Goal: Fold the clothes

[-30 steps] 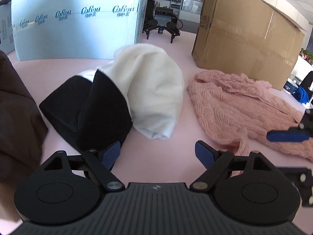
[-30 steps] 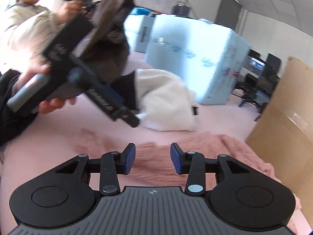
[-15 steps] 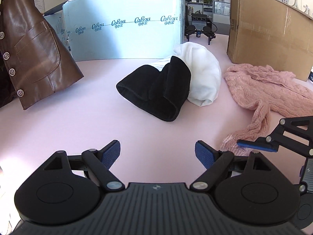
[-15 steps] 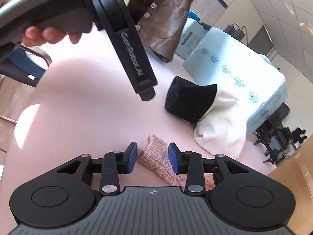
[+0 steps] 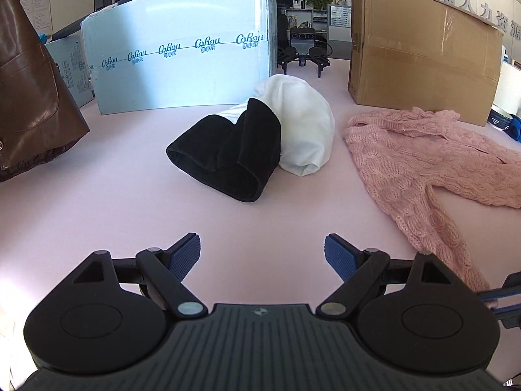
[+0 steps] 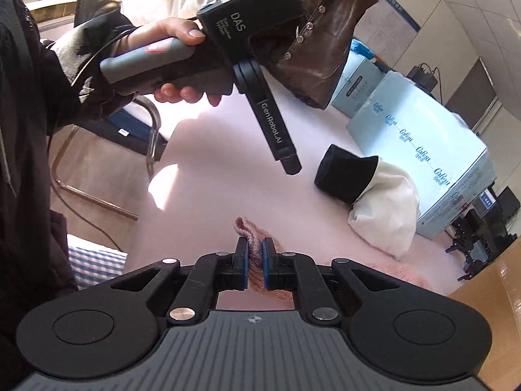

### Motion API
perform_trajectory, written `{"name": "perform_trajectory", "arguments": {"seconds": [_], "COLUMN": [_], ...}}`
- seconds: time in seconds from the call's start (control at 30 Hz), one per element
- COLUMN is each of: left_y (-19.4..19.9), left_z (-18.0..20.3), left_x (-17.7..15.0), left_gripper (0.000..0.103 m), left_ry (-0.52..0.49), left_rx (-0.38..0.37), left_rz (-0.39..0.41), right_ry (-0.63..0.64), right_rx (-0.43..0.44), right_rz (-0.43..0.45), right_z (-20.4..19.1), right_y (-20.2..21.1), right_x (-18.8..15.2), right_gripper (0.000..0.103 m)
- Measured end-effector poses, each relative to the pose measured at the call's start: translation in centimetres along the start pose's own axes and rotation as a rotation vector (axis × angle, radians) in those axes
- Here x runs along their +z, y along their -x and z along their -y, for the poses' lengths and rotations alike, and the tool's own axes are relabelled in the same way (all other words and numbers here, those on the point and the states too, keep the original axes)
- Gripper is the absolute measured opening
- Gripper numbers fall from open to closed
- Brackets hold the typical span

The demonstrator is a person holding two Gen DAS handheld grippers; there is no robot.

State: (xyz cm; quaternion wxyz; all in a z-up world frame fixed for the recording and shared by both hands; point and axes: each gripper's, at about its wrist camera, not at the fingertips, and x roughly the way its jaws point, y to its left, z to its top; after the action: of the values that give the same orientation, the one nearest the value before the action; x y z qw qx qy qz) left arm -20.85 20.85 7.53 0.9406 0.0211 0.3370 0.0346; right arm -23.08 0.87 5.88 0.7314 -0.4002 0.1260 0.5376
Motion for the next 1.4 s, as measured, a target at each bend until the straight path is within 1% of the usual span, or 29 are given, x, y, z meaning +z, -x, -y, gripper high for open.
{"name": "perform_trajectory", "arguments": {"seconds": [0.07,0.13,0.2,0.23,0.3,0.37,0.43,0.47,0.53,0.6,0.67,0.7,0.77,0.8,0.97,1.03,1.1,1.2,1.3,1.4], "left_y": [-0.7,-1.2,-1.3,-1.3,-1.2,-1.2,-1.3,-1.4,-1.5,-1.4,-1.3,-1.2,-0.9,-0.7,-0.7,-0.8,-0.9,-1.1,-1.2,-1.5], "left_z": [0.9,1.6,2.2,2.4,2.6,2.5,2.4,2.4,2.4,2.7,2.9,3.0,3.1,3.0,2.5,2.5,2.7,2.7,2.7,2.5], "left_x": [0.2,0.3,0.3,0.3,0.1,0.2,0.2,0.2,0.3,0.2,0.0,-0.1,-0.3,-0.3,-0.2,-0.2,-0.2,-0.3,-0.1,0.3], "left_gripper": [0.082,0.082,0.082,0.082,0.082,0.082,0.082,0.082,0.082,0.082,0.082,0.082,0.082,0.082,0.082,0.082,0.082,0.082,0.082,0.082], "left_ry": [-0.018,-0.033,-0.047,-0.055,-0.057,-0.044,-0.030,-0.022,-0.010,-0.009,-0.020,-0.027,-0.036,-0.035,-0.015,-0.014,-0.018,-0.020,-0.013,-0.005], "left_rx": [-0.012,-0.021,-0.024,-0.024,-0.023,-0.024,-0.027,-0.029,-0.035,-0.041,-0.042,-0.040,-0.035,-0.033,-0.037,-0.039,-0.043,-0.046,-0.040,-0.030], "left_rz": [-0.013,-0.023,-0.027,-0.027,-0.026,-0.026,-0.025,-0.026,-0.027,-0.032,-0.034,-0.034,-0.029,-0.026,-0.026,-0.029,-0.032,-0.032,-0.031,-0.029], "right_ry": [0.007,0.003,-0.029,-0.054,-0.105,-0.039,0.041,0.086,0.142,0.182,0.217,0.219,0.208,0.215,0.244,0.241,0.225,0.116,-0.050,-0.268], "right_rx": [-0.008,-0.032,-0.054,-0.051,-0.042,-0.102,-0.170,-0.205,-0.233,-0.262,-0.292,-0.288,-0.262,-0.260,-0.265,-0.271,-0.273,-0.250,-0.218,-0.175], "right_rz": [-0.017,0.004,0.035,0.049,0.079,0.069,0.029,-0.001,-0.008,-0.017,-0.041,-0.055,-0.082,-0.088,-0.095,-0.092,-0.085,-0.059,-0.005,0.085], "right_z": [-1.3,-2.1,-2.3,-2.1,-1.8,-2.9,-4.2,-4.9,-5.9,-6.4,-6.7,-6.7,-6.6,-6.7,-7.3,-7.4,-7.3,-6.3,-4.1,-0.8], "right_y": [-0.7,-0.4,0.3,1.0,2.6,3.4,3.0,2.5,1.6,0.6,-0.2,-0.5,-0.8,-0.9,-1.3,-1.4,-1.3,-0.6,0.6,2.5], "right_x": [-1.1,-1.6,-1.8,-1.9,-2.0,-2.0,-2.1,-2.2,-2.2,-1.9,-1.7,-1.6,-1.4,-1.5,-1.9,-2.0,-2.1,-1.9,-1.6,-1.7], "right_gripper": [0.008,0.011,0.027,0.040,0.041,0.042,0.042,0.041,0.041,0.041,0.038,0.037,0.018,0.017,0.008,0.006,0.006,0.005,0.005,0.005]}}
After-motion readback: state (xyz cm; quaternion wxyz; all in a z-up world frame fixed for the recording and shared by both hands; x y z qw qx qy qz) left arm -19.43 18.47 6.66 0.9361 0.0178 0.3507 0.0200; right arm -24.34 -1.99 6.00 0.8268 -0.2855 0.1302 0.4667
